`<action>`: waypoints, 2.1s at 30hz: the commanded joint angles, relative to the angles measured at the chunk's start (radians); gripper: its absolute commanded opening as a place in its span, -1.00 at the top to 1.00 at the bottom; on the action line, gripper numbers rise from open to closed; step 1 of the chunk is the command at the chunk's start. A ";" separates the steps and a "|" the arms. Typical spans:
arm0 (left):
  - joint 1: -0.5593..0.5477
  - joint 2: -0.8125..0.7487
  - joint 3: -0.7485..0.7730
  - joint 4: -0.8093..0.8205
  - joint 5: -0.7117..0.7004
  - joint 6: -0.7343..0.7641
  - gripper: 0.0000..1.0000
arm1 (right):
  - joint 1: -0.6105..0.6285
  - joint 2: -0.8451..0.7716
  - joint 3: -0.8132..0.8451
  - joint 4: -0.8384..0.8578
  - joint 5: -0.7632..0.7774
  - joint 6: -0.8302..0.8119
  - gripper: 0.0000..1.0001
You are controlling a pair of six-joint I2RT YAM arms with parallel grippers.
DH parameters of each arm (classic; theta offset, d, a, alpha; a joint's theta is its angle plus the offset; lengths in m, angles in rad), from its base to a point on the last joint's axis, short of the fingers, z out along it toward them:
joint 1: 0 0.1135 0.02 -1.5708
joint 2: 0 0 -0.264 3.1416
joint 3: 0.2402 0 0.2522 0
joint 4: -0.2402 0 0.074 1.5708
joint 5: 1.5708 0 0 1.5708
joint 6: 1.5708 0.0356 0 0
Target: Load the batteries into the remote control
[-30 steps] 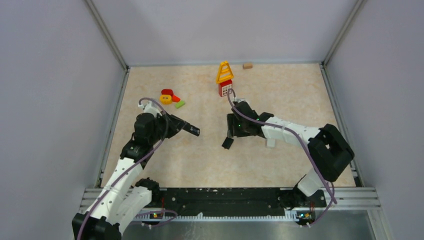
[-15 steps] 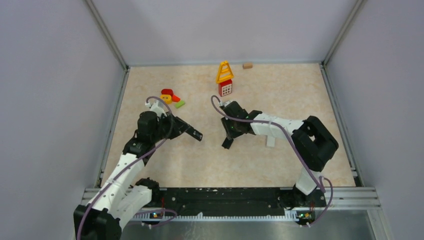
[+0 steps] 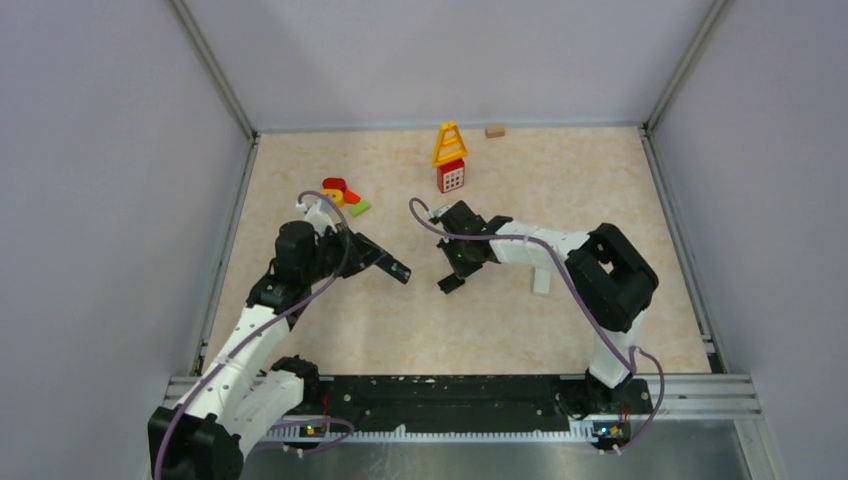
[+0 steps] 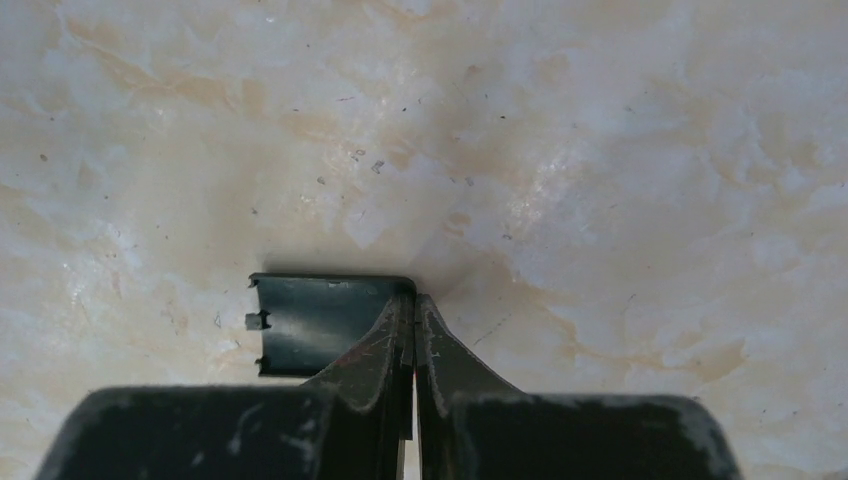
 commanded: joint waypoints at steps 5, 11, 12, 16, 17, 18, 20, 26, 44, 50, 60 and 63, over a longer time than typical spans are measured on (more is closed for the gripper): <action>-0.007 0.040 -0.086 0.220 0.001 -0.145 1.00 | -0.049 -0.091 0.000 -0.046 0.191 0.219 1.00; -0.120 0.142 -0.165 0.423 -0.136 -0.302 1.00 | -0.103 -0.209 -0.110 -0.011 0.285 0.414 1.00; -0.151 0.167 -0.170 0.445 -0.175 -0.320 1.00 | -0.107 -0.224 -0.124 -0.004 0.290 0.427 1.00; -0.263 0.294 -0.189 0.590 -0.298 -0.409 1.00 | -0.125 -0.280 -0.173 0.021 0.286 0.448 1.00; -0.283 0.330 -0.193 0.626 -0.315 -0.431 1.00 | -0.130 -0.290 -0.183 0.025 0.280 0.449 1.00; -0.304 0.367 -0.192 0.657 -0.331 -0.447 1.00 | -0.134 -0.300 -0.189 0.029 0.275 0.449 1.00; -0.341 0.450 -0.184 0.709 -0.368 -0.471 1.00 | -0.140 -0.318 -0.202 0.038 0.261 0.450 1.00; -0.412 0.564 -0.168 0.743 -0.498 -0.540 1.00 | -0.157 -0.369 -0.239 0.055 0.208 0.458 1.00; -0.464 0.525 -0.261 0.643 -0.621 -0.574 0.31 | -0.177 -0.455 -0.280 0.113 0.002 0.463 1.00; -0.463 0.516 -0.324 0.704 -0.632 -0.569 -0.04 | -0.177 -0.466 -0.296 0.127 -0.017 0.479 1.00; -0.464 0.384 -0.376 0.571 -0.653 -0.634 -0.73 | -0.177 -0.466 -0.296 0.115 -0.077 0.504 1.00; -0.464 0.344 -0.378 0.485 -0.646 -0.673 -0.89 | -0.177 -0.463 -0.289 0.116 -0.095 0.509 1.00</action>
